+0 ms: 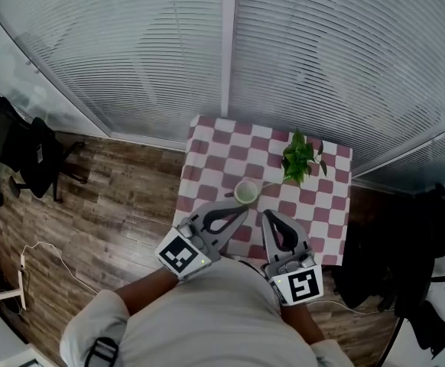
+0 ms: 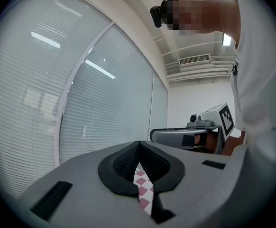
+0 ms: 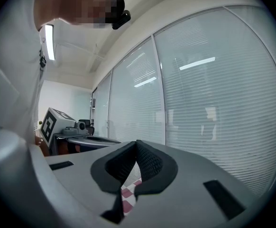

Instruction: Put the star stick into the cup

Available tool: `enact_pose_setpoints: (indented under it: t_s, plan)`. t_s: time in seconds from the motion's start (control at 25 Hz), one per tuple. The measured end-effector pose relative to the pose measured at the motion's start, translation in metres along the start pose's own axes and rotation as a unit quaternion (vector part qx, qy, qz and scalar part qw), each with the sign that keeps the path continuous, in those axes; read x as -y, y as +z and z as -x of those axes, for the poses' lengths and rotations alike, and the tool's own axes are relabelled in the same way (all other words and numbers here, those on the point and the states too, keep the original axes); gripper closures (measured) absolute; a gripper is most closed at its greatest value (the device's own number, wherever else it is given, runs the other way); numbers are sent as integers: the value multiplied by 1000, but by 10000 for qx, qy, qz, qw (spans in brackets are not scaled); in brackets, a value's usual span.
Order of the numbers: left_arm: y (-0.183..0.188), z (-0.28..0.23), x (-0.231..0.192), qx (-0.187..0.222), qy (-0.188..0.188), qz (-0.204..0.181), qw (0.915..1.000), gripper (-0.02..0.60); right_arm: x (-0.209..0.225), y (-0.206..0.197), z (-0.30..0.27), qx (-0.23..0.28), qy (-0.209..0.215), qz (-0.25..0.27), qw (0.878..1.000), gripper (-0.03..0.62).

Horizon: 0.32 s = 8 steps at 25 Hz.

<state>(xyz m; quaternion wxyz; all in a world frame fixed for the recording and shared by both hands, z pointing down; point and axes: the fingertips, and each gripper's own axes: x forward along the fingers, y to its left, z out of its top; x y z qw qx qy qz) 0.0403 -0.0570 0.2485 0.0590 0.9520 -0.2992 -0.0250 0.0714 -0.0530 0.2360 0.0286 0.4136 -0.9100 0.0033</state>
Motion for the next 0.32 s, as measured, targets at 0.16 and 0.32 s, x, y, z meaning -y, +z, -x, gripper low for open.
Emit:
enact_pose_setpoints:
  t_s: [0.16, 0.32]
  plan:
    - [-3, 0, -1, -45, -2, 1, 10000, 549, -1, 0, -1, 11, 39, 40, 10000, 563]
    - [-6, -1, -1, -54, -6, -30, 10000, 549, 3, -3, 0, 22, -28, -34, 10000, 563]
